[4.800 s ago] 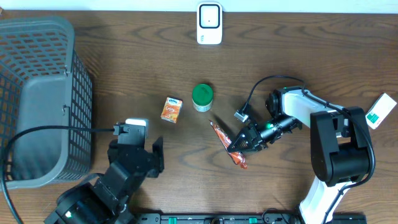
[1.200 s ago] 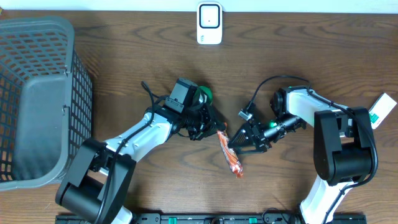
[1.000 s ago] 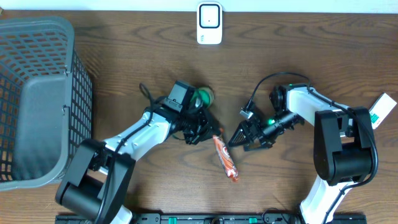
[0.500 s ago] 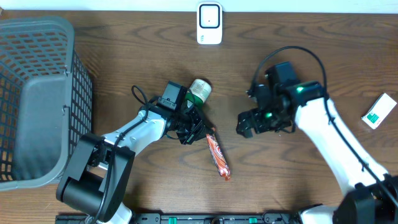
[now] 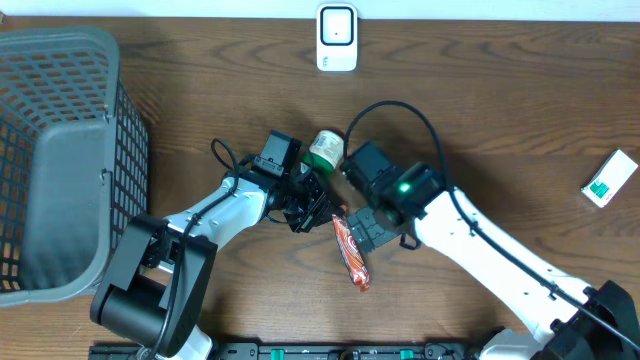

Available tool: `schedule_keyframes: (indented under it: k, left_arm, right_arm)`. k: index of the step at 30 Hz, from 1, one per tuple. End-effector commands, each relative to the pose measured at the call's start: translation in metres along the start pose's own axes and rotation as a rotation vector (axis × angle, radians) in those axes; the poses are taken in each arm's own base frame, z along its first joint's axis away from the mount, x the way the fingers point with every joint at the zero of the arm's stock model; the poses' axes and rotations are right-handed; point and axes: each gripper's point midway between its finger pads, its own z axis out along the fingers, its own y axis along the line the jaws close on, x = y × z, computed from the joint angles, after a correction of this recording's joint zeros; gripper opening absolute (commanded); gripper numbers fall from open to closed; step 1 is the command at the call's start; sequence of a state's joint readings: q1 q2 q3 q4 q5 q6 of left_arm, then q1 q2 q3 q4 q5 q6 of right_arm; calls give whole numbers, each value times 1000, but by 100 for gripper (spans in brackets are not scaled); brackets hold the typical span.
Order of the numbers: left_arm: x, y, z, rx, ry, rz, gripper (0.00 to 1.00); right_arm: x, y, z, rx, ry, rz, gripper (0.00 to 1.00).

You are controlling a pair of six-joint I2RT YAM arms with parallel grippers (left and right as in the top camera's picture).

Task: Scan the item barcode

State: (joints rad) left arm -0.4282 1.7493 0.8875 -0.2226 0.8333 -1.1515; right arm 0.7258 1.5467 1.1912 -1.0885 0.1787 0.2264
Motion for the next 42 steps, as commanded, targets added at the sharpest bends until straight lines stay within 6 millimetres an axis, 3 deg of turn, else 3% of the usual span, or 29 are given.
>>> schedule_keyframes:
  k: [1,12,21,28,34,42]
  left_arm:
    - [4,2,2,-1,21,-73,7]
    - [3,-15,6,50,5,-109,7]
    - [-3,-17,5,57,-20,-155,7]
    - [-10,-32,3,118,-39,-156,7]
    - [-15,-33,-1,130,-49,-165,7]
    - [-18,-33,-1,129,-63,-189,7]
  right_arm:
    - [-4,-6,-2,75,-28,41,99]
    - [-4,18,-4,63,-55,44,99]
    - [0,10,-3,116,-50,56,99]
    - [1,13,-3,99,-44,75,99]
    - [0,15,-2,91,-47,82,99]
    - [-10,37,-10,141,-148,-10,99]
